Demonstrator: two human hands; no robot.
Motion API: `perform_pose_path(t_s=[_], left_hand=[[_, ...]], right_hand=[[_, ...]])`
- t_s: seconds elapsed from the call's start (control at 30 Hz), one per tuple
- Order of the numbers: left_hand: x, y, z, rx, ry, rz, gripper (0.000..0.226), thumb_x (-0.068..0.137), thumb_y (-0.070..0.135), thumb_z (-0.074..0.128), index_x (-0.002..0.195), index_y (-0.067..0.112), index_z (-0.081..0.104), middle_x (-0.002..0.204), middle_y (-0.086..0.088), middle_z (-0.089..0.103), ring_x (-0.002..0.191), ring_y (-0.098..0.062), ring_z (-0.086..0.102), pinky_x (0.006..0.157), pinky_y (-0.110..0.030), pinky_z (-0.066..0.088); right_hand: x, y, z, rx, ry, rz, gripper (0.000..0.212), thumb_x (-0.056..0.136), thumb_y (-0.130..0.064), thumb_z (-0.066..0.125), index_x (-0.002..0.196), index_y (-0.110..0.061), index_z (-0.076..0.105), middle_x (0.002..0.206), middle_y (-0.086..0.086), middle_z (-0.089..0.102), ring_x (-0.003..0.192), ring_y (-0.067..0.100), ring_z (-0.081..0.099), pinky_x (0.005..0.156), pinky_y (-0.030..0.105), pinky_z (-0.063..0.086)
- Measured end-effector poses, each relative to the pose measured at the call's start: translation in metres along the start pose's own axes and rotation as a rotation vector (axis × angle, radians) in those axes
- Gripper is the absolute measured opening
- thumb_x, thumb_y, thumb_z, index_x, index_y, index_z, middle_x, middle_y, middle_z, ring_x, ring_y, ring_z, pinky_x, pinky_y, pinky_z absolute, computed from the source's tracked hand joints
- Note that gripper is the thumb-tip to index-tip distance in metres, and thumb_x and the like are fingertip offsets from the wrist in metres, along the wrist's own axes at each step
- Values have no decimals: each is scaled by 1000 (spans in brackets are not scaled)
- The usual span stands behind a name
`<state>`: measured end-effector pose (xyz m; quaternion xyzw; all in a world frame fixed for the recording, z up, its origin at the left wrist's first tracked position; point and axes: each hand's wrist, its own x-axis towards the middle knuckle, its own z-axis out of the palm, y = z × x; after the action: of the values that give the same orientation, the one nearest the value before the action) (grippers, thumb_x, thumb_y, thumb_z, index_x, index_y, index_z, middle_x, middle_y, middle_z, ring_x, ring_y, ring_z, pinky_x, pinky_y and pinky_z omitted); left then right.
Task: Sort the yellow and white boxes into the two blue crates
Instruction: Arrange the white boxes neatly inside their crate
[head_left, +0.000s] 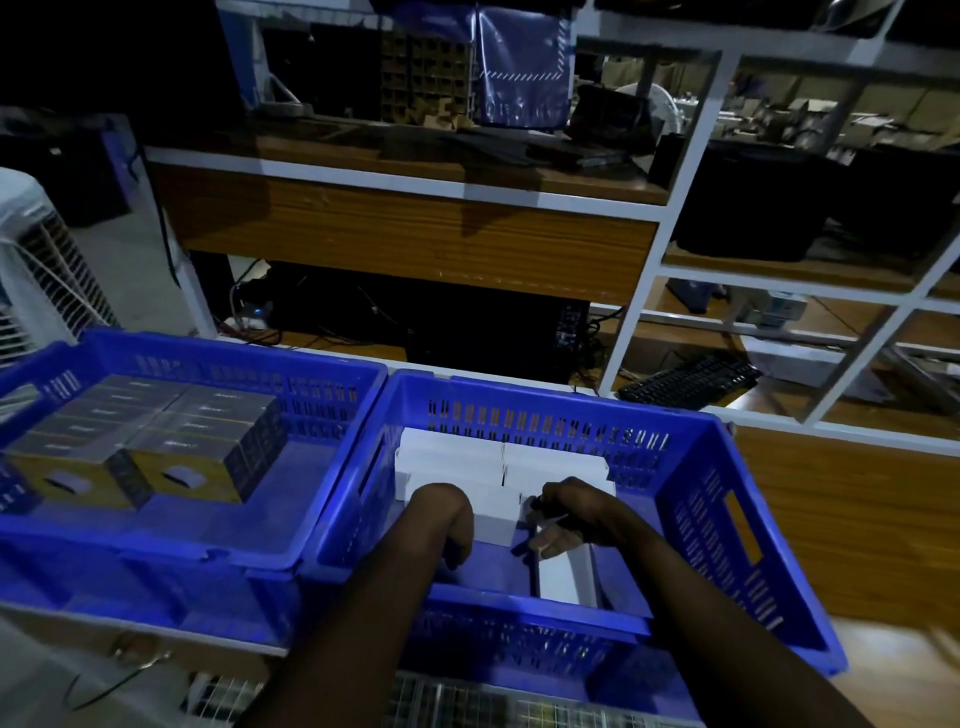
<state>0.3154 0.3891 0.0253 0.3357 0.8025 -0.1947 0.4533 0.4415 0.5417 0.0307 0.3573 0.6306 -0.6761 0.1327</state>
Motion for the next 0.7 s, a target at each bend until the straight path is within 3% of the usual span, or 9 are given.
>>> perform_pose_path(t_s=[0.1,0.23,0.33,0.47,0.57,0.63,0.7], left_hand=[[-5,0,1,26,14,-1,46,95,33,59,131,4,59,120,-9,58,97,-25,54,83,-36,45],[-7,1,1,65,74,17,47,92,37,62,130,8,61,111,-6,53,94,-25,53,78,-35,44],[-7,2,1,77,75,17,46,91,39,63,127,9,63,110,-6,53,92,-25,53,77,-35,43],[-5,3,1,84,93,36,42,90,38,63,120,9,67,109,-7,58,91,-27,55,76,-36,44],[-6,6,1,27,221,98,42,88,35,64,120,7,66,119,-11,62,96,-29,58,76,-35,45],[-5,10,2,-20,335,149,35,88,29,61,114,5,65,122,-13,63,102,-31,61,75,-33,45],[-2,13,2,-68,431,213,24,86,22,58,101,4,65,115,-17,66,95,-31,62,73,-33,45]], right_hand=[[6,0,2,0,62,39,28,94,-11,44,105,12,56,94,30,70,71,43,71,64,51,60],[8,0,20,-89,-205,70,32,95,-21,52,116,3,55,130,26,56,94,43,69,73,50,59],[9,2,24,-208,-268,33,40,89,-25,57,120,1,57,134,17,54,101,40,68,82,52,56],[0,-2,21,-299,-171,-42,38,91,-24,54,126,-9,57,118,15,64,90,35,72,76,44,59],[-1,-6,14,-572,-17,-124,29,91,-23,56,118,-17,62,111,11,66,83,31,73,67,41,61],[-5,-9,9,-790,74,-251,27,91,-21,56,116,-17,65,109,12,69,80,27,71,60,34,57],[-15,-12,3,-883,183,-423,26,92,-21,57,115,-16,67,106,10,72,84,23,69,62,27,50]])
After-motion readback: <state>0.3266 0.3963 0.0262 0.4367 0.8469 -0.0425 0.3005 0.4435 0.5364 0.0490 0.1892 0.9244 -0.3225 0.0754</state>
